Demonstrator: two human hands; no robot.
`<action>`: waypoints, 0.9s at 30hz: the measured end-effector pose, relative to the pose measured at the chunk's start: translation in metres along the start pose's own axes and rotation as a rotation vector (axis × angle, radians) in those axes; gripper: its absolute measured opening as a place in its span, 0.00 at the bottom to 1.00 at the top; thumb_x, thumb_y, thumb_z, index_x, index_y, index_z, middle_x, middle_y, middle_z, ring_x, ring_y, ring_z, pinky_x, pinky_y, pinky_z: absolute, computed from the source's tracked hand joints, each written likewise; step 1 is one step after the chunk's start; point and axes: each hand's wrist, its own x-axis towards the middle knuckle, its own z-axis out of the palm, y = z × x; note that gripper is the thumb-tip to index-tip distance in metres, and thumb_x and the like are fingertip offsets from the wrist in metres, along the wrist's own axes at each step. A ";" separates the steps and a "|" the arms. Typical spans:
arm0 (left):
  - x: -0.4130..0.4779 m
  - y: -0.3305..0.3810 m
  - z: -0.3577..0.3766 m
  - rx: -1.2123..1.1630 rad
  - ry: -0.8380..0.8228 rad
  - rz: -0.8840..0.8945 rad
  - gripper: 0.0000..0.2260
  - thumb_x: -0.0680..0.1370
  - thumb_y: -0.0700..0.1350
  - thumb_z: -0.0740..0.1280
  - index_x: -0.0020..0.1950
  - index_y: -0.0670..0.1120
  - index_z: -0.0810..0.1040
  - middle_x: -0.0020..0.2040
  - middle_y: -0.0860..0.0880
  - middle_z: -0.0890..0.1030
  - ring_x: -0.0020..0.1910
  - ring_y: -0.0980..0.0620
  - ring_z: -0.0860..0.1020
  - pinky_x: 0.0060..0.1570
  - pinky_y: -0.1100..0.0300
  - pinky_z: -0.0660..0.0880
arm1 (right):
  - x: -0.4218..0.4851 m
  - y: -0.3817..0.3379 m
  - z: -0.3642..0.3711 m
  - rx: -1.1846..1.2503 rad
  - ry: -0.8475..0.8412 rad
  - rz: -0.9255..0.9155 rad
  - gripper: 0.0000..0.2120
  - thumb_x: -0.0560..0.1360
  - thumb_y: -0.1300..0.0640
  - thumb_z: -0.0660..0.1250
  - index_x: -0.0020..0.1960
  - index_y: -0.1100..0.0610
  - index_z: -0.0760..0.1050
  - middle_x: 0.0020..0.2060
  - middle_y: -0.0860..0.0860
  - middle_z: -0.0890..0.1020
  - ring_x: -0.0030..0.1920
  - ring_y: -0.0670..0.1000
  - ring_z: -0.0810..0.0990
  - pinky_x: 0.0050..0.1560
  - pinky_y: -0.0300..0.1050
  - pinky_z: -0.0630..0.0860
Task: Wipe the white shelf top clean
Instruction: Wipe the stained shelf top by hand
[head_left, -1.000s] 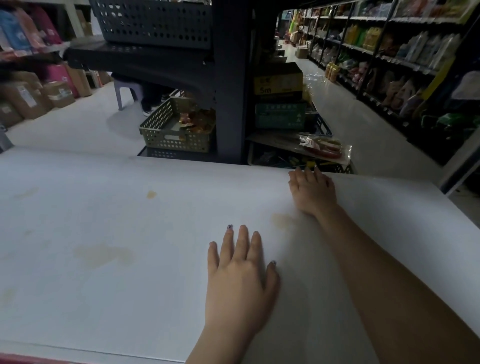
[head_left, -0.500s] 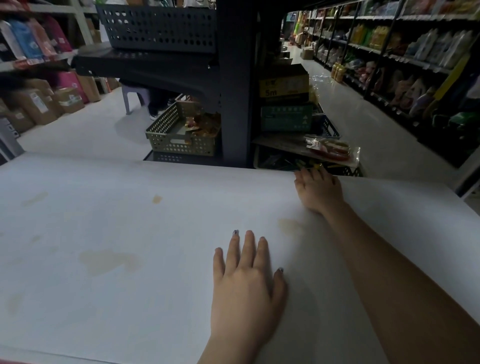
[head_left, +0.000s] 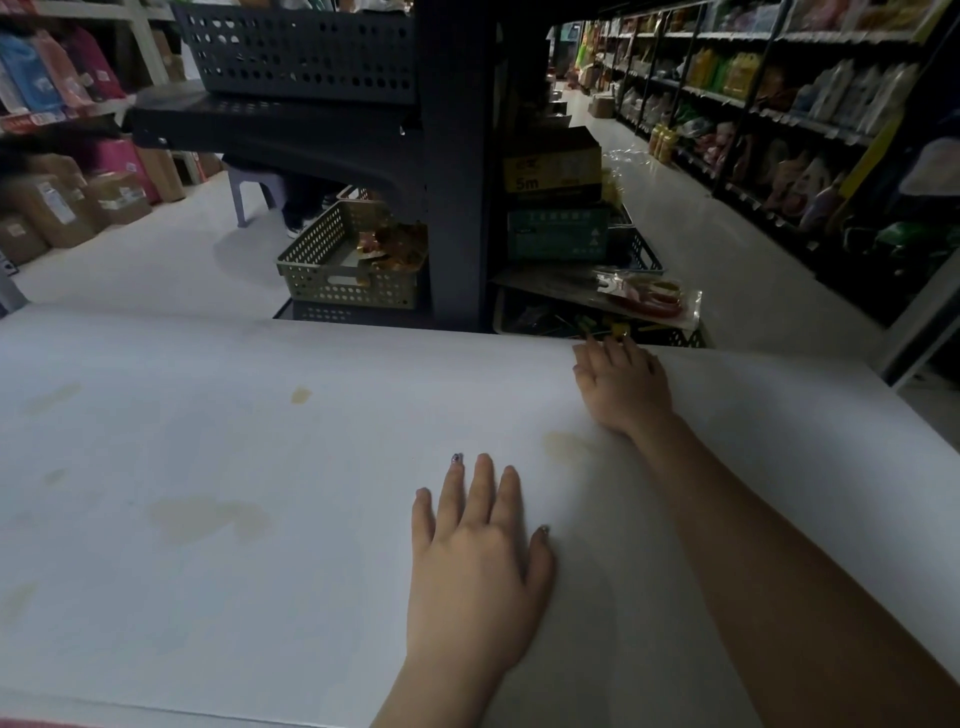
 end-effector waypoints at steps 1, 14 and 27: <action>0.000 0.000 -0.001 0.000 -0.001 0.000 0.24 0.73 0.57 0.55 0.61 0.46 0.77 0.63 0.45 0.77 0.66 0.43 0.72 0.58 0.41 0.72 | -0.003 0.000 0.000 -0.004 -0.005 -0.003 0.24 0.82 0.48 0.44 0.77 0.52 0.48 0.76 0.52 0.51 0.75 0.54 0.47 0.72 0.52 0.45; -0.002 0.002 -0.010 -0.094 -0.104 -0.011 0.31 0.74 0.59 0.45 0.71 0.46 0.67 0.72 0.46 0.67 0.74 0.44 0.58 0.69 0.43 0.56 | -0.050 -0.007 0.001 -0.003 -0.020 -0.032 0.24 0.82 0.48 0.44 0.77 0.51 0.47 0.76 0.50 0.49 0.75 0.51 0.44 0.72 0.49 0.43; -0.002 0.003 -0.019 -0.075 -0.178 -0.020 0.37 0.69 0.61 0.34 0.75 0.49 0.54 0.77 0.49 0.53 0.75 0.48 0.44 0.72 0.47 0.47 | -0.099 -0.016 0.001 -0.004 -0.011 -0.065 0.25 0.82 0.48 0.43 0.77 0.52 0.45 0.76 0.50 0.48 0.75 0.50 0.42 0.72 0.48 0.40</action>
